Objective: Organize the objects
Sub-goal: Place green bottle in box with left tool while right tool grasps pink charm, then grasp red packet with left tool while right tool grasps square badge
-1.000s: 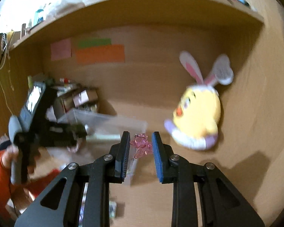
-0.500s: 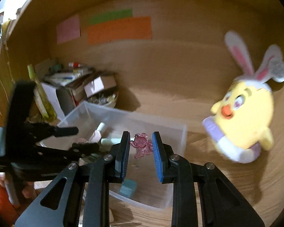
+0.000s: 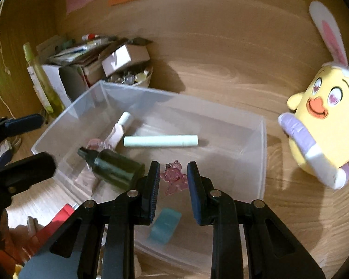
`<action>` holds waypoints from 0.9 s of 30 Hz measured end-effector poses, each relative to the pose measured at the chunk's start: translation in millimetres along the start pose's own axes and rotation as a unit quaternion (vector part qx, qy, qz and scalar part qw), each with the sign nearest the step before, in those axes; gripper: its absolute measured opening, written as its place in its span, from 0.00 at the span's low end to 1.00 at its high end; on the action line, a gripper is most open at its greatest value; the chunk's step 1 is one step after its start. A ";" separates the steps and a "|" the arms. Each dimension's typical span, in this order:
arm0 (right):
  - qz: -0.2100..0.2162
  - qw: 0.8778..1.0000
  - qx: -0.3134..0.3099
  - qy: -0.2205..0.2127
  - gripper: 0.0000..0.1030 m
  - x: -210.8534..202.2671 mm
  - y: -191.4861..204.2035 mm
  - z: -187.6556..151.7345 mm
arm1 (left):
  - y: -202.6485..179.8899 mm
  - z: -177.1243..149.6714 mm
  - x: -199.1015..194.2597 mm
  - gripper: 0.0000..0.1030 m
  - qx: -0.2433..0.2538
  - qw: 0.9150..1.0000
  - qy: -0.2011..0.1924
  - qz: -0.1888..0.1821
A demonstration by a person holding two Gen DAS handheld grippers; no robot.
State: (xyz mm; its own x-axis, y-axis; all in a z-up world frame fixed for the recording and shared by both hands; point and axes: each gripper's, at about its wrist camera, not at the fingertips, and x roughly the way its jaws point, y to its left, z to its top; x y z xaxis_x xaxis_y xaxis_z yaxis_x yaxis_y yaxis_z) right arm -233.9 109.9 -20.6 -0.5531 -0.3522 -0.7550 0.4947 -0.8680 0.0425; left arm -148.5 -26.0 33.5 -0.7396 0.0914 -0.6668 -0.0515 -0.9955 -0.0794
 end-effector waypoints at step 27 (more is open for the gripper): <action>-0.045 0.997 -0.013 -0.058 0.60 -84.9 -0.9 -80.5 | -26.6 -93.1 -60.8 0.95 0.005 0.999 0.006 0.046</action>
State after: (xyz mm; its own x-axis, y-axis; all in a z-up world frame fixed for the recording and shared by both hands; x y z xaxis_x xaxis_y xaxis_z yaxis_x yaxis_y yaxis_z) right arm -133.4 168.8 -9.2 -0.6698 -0.3122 -0.6737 0.4560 -0.8890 -0.0414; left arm -39.7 -2.8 7.1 -0.7329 -0.0011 -0.6804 0.0106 -0.9999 -0.0098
